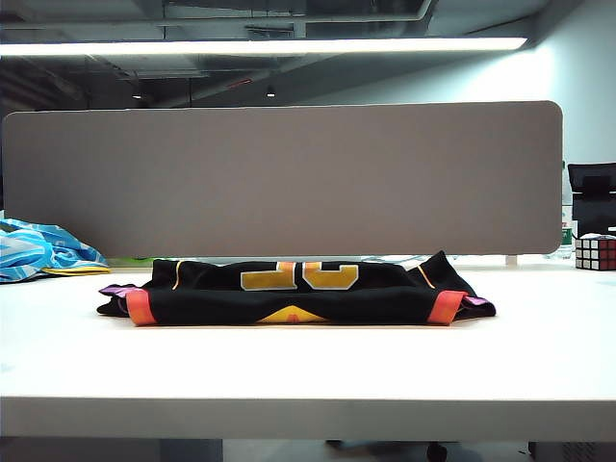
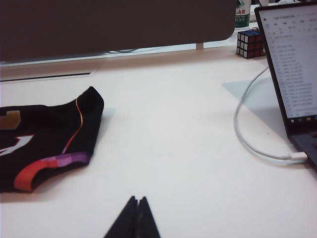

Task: Fold the bottom side of the basketball jersey horizontally towards the center, about one-third of the way, and then fold the bottom of the basketball jersey up towards the top, creating a neat rectangle.

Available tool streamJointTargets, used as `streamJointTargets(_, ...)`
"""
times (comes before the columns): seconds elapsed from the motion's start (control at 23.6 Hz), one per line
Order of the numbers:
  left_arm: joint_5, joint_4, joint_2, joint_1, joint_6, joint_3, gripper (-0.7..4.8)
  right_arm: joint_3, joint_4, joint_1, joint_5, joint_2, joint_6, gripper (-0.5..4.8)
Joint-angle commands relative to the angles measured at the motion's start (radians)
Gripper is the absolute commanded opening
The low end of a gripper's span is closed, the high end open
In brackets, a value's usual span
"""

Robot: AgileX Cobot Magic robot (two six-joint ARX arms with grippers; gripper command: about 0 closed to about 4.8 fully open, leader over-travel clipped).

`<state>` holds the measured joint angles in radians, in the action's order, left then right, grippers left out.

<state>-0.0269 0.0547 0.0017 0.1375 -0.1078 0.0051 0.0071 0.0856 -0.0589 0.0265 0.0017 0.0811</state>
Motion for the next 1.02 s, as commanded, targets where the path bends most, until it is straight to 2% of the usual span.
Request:
streamJointTargets(0.04,0.004,0.012,0.000,-0.002,0.003,0.002,-0.06,-0.006,-0.039,0.002,0.003,-0.002,-0.003,-0.08)
streamJointTargets(1.02,0.004,0.012,0.000,-0.002,0.003,0.002,-0.06,-0.006,-0.023,0.002,0.002,-0.002,-0.003,-0.08)
